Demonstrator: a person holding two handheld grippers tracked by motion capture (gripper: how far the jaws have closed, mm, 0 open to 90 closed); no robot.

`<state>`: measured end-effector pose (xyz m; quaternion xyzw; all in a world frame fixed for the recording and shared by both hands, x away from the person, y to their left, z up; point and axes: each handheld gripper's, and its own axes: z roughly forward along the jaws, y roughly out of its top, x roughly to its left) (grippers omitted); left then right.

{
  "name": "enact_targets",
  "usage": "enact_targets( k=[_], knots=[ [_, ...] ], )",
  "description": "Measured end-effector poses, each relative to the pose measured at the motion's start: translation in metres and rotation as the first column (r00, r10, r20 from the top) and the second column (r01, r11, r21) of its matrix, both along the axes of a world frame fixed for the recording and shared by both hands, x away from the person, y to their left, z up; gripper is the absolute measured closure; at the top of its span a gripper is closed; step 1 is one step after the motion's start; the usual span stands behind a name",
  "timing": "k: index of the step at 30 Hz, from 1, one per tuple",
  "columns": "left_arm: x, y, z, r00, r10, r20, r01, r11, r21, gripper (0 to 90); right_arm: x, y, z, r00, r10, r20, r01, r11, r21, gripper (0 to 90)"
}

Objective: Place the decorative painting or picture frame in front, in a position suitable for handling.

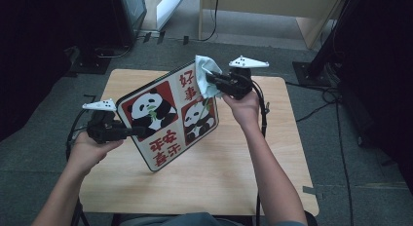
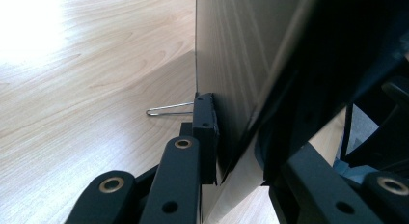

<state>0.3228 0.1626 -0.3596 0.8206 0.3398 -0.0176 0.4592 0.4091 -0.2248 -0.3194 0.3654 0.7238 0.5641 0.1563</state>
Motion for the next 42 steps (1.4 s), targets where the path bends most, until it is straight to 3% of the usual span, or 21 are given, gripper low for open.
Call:
enact_targets(
  k=[5, 12, 21, 29, 35, 42],
  knots=[
    [0.000, 0.000, 0.000, 1.0000, 0.001, -0.002, -0.001, 1.0000, -0.002, 79.3, 0.006, 0.006, -0.007, 0.9999, -0.009, -0.008, 0.009, 1.000, 0.002, 80.1],
    [0.000, 0.000, 0.000, 1.0000, 0.001, -0.003, -0.001, 1.0000, -0.004, 79.2, 0.009, 0.011, -0.012, 0.9996, -0.019, 0.020, 0.019, 1.000, -0.023, 76.0],
    [0.000, 0.000, -0.001, 1.0000, 0.001, -0.004, -0.001, 1.0000, -0.006, 79.0, 0.008, 0.015, -0.015, 0.9989, -0.024, 0.040, 0.026, 0.997, -0.073, 81.5],
    [0.000, 0.000, -0.001, 0.9999, -0.008, -0.012, 0.008, 0.9999, -0.012, 78.7, 0.005, 0.010, -0.025, 0.9990, -0.033, 0.031, 0.035, 0.998, -0.058, 81.5],
    [-0.003, -0.003, -0.001, 0.9998, -0.014, -0.015, 0.014, 0.9998, -0.014, 78.6, 0.000, 0.007, -0.022, 0.9993, -0.031, 0.020, 0.032, 0.996, -0.082, 81.5],
    [-0.007, -0.003, -0.001, 0.9994, -0.032, -0.013, 0.032, 0.9994, -0.012, 78.5, -0.008, 0.003, -0.026, 0.9992, -0.031, 0.027, 0.033, 0.997, -0.065, 81.5]
  ],
)
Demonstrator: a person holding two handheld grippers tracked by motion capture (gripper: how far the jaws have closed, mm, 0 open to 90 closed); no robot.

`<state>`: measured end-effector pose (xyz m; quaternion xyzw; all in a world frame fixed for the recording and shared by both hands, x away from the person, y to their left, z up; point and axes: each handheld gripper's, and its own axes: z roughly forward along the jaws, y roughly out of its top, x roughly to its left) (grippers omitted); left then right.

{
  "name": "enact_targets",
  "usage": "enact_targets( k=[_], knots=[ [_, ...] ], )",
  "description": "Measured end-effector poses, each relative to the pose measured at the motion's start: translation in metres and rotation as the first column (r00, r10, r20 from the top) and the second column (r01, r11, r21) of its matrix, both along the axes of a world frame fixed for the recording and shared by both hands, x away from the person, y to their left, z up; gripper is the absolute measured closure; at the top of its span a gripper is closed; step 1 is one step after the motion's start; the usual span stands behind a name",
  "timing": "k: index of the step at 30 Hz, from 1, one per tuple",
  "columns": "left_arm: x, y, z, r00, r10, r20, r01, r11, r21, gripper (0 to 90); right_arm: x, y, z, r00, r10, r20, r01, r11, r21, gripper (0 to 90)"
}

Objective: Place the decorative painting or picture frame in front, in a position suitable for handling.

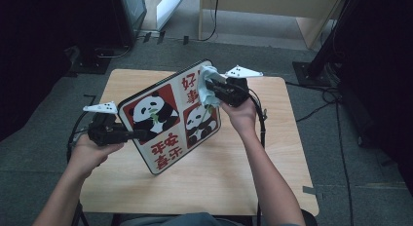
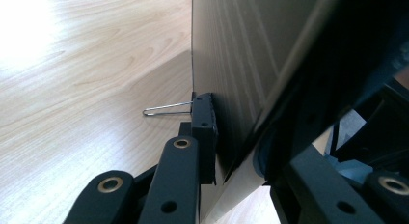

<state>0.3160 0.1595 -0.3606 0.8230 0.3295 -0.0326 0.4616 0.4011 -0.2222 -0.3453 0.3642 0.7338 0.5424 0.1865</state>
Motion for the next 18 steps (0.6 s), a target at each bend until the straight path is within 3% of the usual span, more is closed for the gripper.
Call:
enact_targets(
  k=[5, 18],
  knots=[
    [-0.002, -0.001, 0.000, 1.0000, 0.007, 0.005, -0.007, 1.0000, 0.005, 78.7, -0.003, -0.002, -0.007, 0.9999, 0.003, -0.014, -0.003, 1.000, -0.013, 81.4],
    [-0.001, -0.001, -0.001, 1.0000, -0.004, 0.009, 0.004, 1.0000, -0.005, 77.5, -0.004, -0.007, -0.028, 0.9983, 0.007, -0.057, -0.006, 1.000, 0.007, 81.3]
  ],
)
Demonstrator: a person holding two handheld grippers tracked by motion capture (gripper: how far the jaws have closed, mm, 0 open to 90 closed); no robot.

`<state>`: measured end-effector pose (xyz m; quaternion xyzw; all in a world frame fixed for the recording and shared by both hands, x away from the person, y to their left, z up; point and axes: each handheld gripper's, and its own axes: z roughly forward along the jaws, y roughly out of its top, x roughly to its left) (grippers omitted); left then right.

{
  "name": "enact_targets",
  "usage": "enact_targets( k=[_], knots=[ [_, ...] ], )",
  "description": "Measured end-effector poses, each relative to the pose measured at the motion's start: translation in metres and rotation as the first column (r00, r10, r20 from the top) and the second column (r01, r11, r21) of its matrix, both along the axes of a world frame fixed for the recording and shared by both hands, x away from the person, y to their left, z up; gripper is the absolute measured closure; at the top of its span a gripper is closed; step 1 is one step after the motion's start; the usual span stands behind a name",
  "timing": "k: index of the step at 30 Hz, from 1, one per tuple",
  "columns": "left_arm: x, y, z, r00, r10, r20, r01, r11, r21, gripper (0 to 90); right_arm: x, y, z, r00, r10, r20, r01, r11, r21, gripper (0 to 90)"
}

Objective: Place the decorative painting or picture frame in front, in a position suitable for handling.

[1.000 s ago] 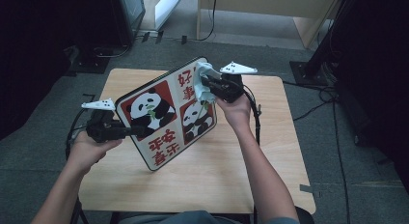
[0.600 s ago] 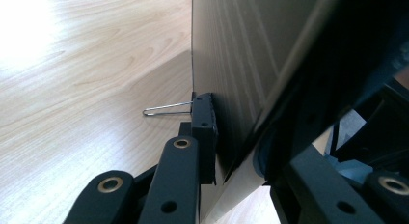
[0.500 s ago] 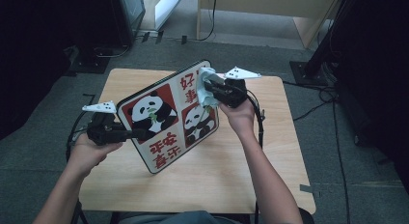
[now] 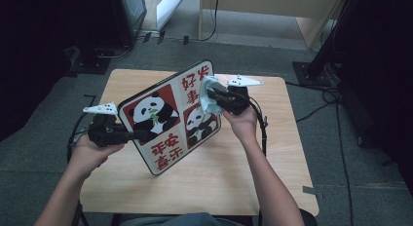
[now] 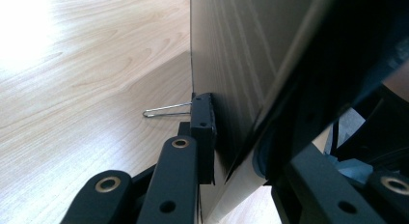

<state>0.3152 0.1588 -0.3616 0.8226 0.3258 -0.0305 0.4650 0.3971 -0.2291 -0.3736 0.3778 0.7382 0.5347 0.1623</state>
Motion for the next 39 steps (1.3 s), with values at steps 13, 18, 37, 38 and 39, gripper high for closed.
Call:
enact_targets(
  k=[13, 18, 37, 38, 39],
  knots=[
    [0.000, -0.001, 0.000, 1.0000, -0.002, 0.001, 0.002, 1.0000, -0.004, 77.1, 0.001, -0.005, -0.013, 0.9992, 0.006, -0.040, -0.006, 1.000, 0.004, 81.2],
    [0.001, -0.001, 0.000, 1.0000, -0.002, 0.000, 0.002, 1.0000, -0.004, 76.9, -0.001, -0.006, -0.021, 0.9992, 0.003, -0.040, -0.003, 1.000, -0.006, 81.2],
    [0.000, -0.002, 0.000, 0.9999, -0.011, -0.004, 0.011, 0.9999, -0.009, 75.6, -0.002, -0.011, -0.047, 0.9947, 0.000, -0.103, -0.003, 1.000, -0.031, 81.1],
    [0.000, -0.002, 0.000, 0.9999, -0.011, -0.006, 0.011, 0.9999, -0.009, 75.6, -0.003, -0.011, -0.048, 0.9953, -0.002, -0.097, -0.001, 0.999, -0.032, 81.1],
    [0.000, -0.002, 0.000, 0.9999, -0.011, -0.007, 0.011, 0.9999, -0.009, 75.6, -0.004, -0.011, -0.050, 0.9947, -0.003, -0.103, 0.000, 0.999, -0.034, 81.1]
  ],
)
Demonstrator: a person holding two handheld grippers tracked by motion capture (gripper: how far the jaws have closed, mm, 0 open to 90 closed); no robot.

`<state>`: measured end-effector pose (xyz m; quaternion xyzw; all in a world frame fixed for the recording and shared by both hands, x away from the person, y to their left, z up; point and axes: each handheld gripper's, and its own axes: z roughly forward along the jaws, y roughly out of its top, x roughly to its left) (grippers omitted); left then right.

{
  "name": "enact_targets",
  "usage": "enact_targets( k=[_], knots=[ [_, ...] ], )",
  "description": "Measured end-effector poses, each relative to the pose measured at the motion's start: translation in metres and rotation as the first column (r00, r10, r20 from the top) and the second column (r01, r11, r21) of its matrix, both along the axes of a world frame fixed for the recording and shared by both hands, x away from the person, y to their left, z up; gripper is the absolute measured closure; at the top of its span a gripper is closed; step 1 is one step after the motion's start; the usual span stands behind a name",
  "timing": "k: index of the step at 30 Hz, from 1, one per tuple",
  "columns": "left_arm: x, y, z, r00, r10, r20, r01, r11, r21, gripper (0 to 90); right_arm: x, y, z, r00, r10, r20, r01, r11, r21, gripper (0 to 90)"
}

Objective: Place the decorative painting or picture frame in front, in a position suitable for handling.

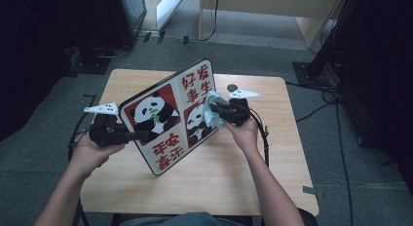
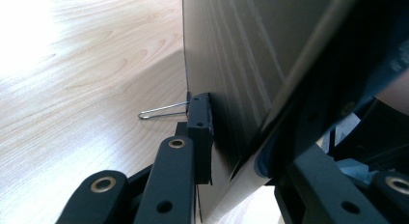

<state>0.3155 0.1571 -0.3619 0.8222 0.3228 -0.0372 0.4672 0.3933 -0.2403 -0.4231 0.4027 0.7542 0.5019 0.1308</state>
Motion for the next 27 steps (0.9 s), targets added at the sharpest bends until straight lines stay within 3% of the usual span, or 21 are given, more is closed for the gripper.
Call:
enact_targets(
  k=[9, 13, 27],
  knots=[
    [0.000, 0.000, 0.000, 1.0000, -0.002, -0.004, 0.002, 1.0000, -0.001, 75.3, -0.001, -0.003, -0.011, 0.9995, -0.002, -0.032, 0.002, 1.000, -0.013, 81.0],
    [0.000, 0.000, 0.000, 1.0000, -0.003, -0.005, 0.003, 1.0000, -0.002, 75.3, -0.003, -0.004, -0.019, 0.9997, -0.006, -0.024, 0.006, 1.000, -0.026, 80.8],
    [0.000, -0.001, 0.000, 0.9999, -0.010, -0.012, 0.010, 0.9999, -0.008, 73.9, -0.004, -0.007, -0.046, 0.9936, -0.023, -0.111, 0.016, 0.998, -0.059, 80.8]
  ],
)
